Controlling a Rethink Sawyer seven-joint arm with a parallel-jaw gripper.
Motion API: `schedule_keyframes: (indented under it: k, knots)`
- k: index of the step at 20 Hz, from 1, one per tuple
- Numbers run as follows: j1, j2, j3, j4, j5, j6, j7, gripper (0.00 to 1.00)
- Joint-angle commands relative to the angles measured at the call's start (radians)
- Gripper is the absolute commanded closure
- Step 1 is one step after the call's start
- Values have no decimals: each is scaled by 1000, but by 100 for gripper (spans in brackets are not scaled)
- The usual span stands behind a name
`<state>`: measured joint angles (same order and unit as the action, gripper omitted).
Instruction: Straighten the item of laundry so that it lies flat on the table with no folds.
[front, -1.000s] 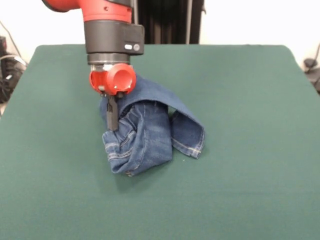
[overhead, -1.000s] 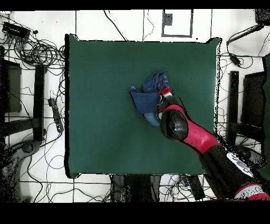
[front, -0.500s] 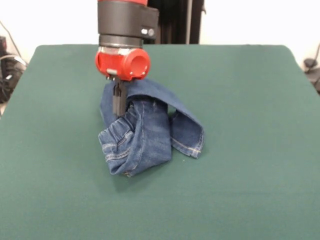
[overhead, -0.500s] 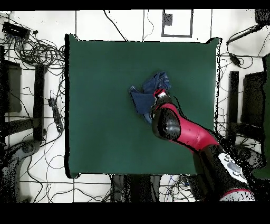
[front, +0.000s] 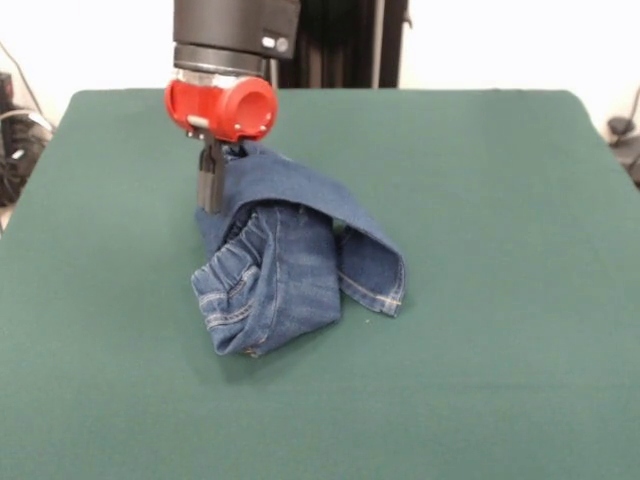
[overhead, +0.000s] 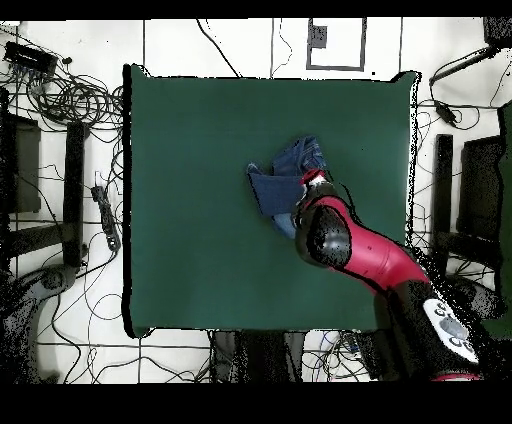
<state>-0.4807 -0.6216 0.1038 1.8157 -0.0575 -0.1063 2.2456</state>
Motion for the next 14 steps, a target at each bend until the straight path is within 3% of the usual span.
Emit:
schedule_keyframes:
  k: [1, 6, 10, 11, 14]
  knots:
    - [-6, 58, 37, -47, -12, 135, 33, 100]
    - [-60, 144, 104, -59, -35, 89, 43, 100]
    - [-73, 157, 129, -49, -40, 56, 61, 100]
    - [-84, 158, 145, -45, -44, 53, 70, 0]
    - [-105, 167, 174, -34, -59, -23, 105, 0]
